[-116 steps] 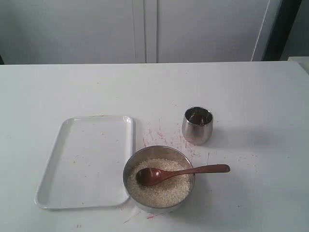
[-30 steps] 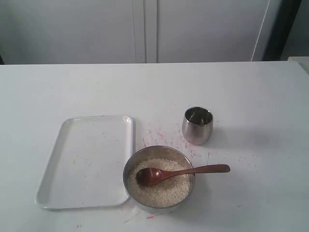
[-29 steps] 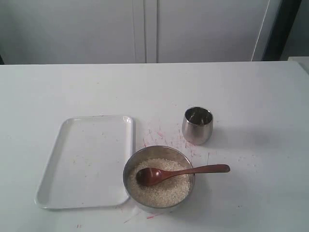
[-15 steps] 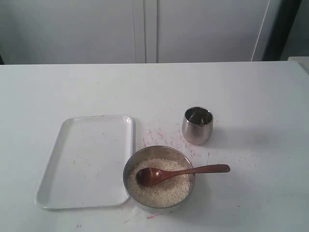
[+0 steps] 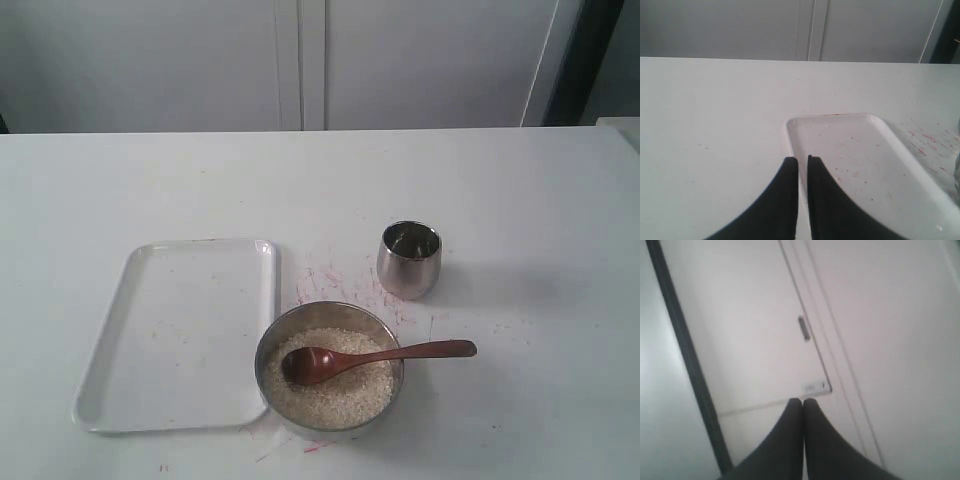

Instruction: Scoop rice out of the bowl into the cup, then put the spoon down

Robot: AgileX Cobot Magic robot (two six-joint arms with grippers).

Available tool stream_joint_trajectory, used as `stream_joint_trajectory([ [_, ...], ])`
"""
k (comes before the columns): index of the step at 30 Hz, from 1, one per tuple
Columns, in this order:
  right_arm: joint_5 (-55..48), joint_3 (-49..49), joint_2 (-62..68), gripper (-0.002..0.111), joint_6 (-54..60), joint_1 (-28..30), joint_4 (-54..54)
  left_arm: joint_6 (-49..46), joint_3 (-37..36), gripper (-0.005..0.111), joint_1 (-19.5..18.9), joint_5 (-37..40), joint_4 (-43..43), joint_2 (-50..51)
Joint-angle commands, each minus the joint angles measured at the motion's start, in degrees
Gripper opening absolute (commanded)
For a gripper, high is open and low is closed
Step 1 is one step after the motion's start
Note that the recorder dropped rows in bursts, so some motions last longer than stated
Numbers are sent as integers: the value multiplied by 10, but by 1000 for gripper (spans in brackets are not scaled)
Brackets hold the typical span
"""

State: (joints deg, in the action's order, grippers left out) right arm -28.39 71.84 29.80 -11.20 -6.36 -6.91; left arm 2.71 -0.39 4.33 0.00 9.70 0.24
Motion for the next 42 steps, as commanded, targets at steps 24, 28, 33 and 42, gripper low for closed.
stream_joint_trajectory([
  [24, -416, 7, 251, 0, 455, -15, -242, 0, 4, 14, 3, 0, 3, -2],
  [28, -416, 7, 287, 0, 463, -38, -239, 0, 4, 14, 3, 0, 3, -2],
  [33, -416, 7, 325, 0, 473, -80, -158, 0, 4, 14, 3, 0, 3, -2],
  [42, -416, 6, 396, 0, 474, -173, -43, 0, 4, 14, 3, 0, 3, -2],
])
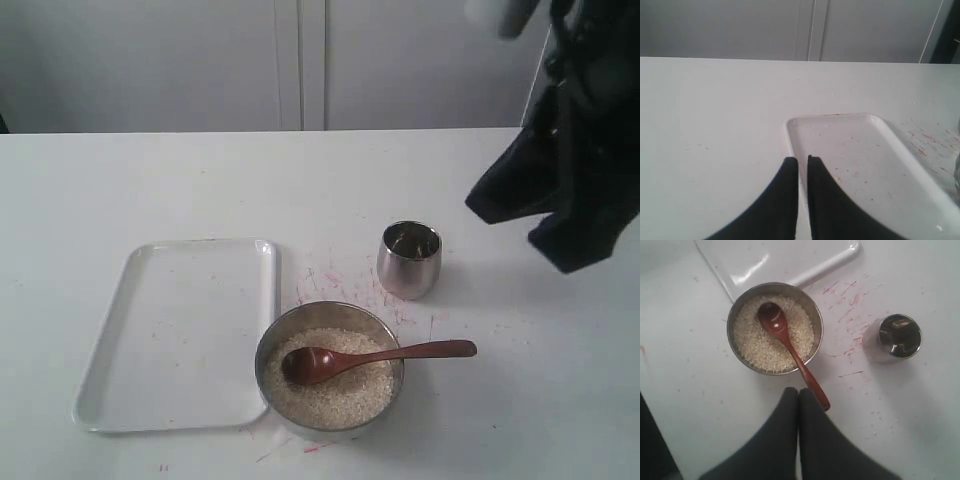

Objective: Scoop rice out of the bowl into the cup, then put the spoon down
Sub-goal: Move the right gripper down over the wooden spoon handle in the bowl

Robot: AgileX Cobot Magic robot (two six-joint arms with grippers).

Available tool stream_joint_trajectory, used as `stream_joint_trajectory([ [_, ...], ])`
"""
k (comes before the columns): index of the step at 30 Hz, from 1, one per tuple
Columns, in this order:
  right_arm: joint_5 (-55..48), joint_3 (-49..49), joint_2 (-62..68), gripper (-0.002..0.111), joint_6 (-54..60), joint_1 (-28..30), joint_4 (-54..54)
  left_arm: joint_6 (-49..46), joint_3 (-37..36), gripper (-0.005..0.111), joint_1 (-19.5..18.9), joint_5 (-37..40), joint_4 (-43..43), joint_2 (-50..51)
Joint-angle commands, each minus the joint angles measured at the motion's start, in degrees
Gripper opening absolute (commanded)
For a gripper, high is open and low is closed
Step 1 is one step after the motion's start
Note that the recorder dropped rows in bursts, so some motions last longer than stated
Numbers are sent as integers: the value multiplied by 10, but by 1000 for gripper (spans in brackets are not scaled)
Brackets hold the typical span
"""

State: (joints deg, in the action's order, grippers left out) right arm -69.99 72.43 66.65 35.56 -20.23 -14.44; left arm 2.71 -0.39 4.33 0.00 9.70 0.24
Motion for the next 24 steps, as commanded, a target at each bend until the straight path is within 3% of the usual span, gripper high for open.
stream_joint_trajectory([
  [1, 0, 0, 35, 0, 7, -42, 39, 0, 4, 14, 3, 0, 3, -2],
  [12, 0, -58, 102, 0, 7, -118, 179, 0, 4, 14, 3, 0, 3, -2],
  [24, 0, -127, 103, 0, 4, -120, 195, 0, 4, 14, 3, 0, 3, -2],
])
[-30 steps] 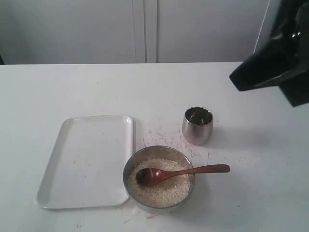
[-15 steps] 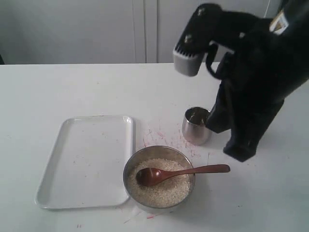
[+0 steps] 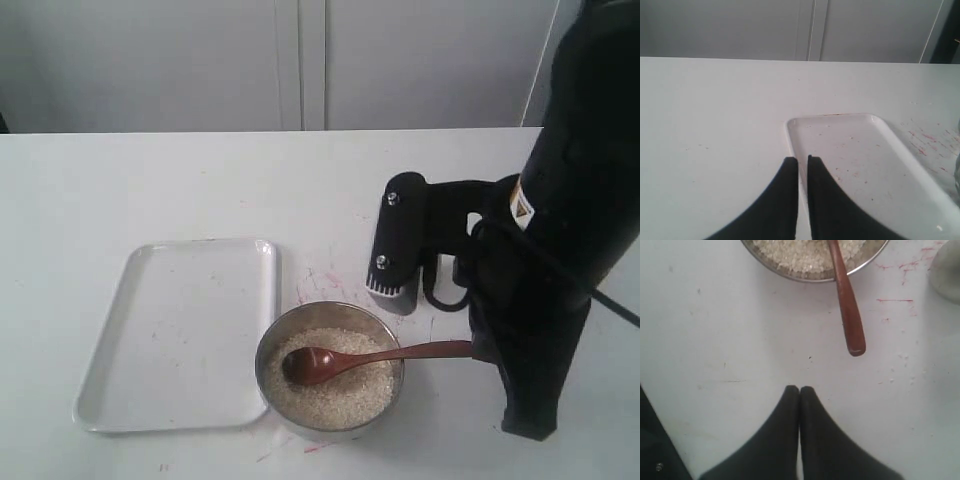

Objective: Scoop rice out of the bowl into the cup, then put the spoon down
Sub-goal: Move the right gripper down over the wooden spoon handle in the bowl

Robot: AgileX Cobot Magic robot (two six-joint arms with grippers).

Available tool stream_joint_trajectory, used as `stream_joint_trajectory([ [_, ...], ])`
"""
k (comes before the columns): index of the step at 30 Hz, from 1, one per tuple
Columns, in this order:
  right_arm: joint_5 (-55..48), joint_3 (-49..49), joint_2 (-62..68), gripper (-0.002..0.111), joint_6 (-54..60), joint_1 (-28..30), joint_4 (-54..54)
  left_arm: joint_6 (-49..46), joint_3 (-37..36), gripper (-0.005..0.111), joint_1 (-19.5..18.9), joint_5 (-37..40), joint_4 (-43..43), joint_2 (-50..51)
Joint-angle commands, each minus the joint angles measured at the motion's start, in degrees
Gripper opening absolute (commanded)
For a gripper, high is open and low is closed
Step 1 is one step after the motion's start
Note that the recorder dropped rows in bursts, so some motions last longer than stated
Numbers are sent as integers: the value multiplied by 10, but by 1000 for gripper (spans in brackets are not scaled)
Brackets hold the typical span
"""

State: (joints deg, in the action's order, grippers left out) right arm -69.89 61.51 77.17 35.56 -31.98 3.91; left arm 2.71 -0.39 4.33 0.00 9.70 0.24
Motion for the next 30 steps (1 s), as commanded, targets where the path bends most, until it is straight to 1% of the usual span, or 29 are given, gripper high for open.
stream_joint_trajectory([
  [1, -1, -23, -2, 0, 4, -2, 12, 0, 4, 14, 3, 0, 3, -2],
  [6, 64, -54, -4, 0, 2, -2, 12, 0, 4, 14, 3, 0, 3, -2],
  [8, 73, -56, -4, 4, 2, -2, 12, 0, 4, 14, 3, 0, 3, -2],
  [11, 74, -56, -4, 20, 2, -2, 12, 0, 4, 14, 3, 0, 3, -2],
  [12, 74, -56, -4, 28, 2, -2, 12, 0, 4, 14, 3, 0, 3, -2],
  [13, 75, -56, -4, 32, 2, -2, 12, 0, 4, 14, 3, 0, 3, -2],
  [14, 79, -56, -4, 39, 2, -2, 12, 0, 4, 14, 3, 0, 3, -2],
  [16, 86, -56, -4, 45, 2, -2, 12, 0, 4, 14, 3, 0, 3, -2],
  [22, 91, -62, 16, 45, 2, -2, 6, 0, 4, 14, 3, 0, 3, -2],
  [30, 142, -93, 40, 45, 2, -2, 7, 0, 4, 14, 3, 0, 3, -2],
])
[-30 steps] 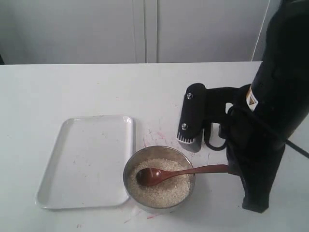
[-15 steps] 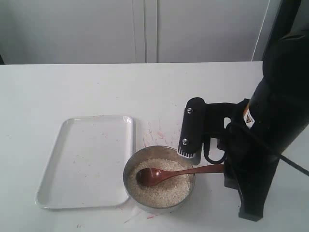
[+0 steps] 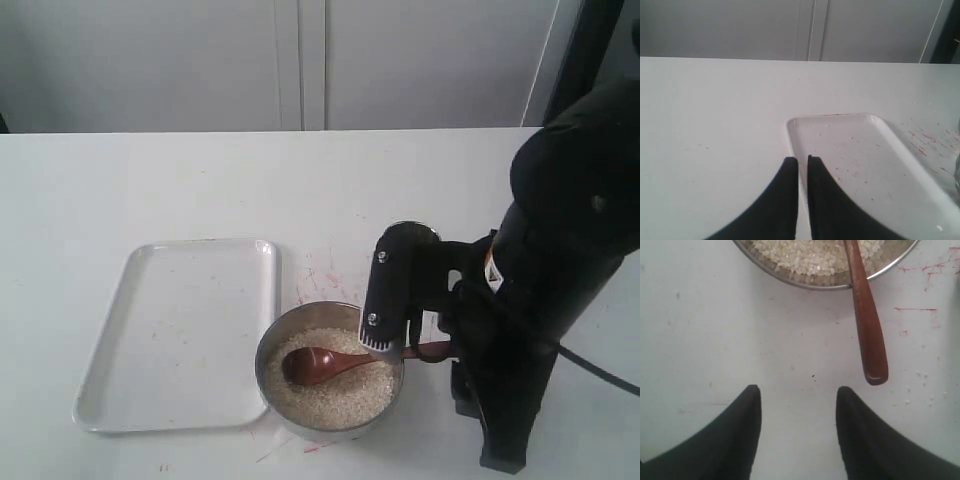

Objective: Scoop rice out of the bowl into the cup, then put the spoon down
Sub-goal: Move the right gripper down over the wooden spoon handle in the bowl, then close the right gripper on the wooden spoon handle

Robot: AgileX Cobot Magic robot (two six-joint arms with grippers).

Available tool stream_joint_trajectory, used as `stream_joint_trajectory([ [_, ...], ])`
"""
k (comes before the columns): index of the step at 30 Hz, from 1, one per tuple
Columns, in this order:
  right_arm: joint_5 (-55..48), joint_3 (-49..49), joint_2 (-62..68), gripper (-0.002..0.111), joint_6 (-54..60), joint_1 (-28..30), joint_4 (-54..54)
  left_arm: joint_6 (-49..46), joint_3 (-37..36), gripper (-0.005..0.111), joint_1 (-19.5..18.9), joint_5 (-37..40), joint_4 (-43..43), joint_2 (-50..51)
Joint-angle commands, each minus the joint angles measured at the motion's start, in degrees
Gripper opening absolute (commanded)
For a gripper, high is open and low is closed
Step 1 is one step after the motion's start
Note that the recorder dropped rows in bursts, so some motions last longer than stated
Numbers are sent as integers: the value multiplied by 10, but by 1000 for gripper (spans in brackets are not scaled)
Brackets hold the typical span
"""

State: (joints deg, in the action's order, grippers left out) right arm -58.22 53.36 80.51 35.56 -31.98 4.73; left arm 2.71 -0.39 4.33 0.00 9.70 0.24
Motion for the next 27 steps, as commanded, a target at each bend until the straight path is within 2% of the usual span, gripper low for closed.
stream_joint_trajectory([
  [1, 32, -12, 8, 45, 2, -2, 0, 0, 4, 14, 3, 0, 3, -2],
  [15, 61, -21, 42, 45, -5, -2, 106, 0, 4, 14, 3, 0, 3, -2],
  [27, 82, -21, 57, 45, 19, -2, 104, 0, 4, 14, 3, 0, 3, -2],
])
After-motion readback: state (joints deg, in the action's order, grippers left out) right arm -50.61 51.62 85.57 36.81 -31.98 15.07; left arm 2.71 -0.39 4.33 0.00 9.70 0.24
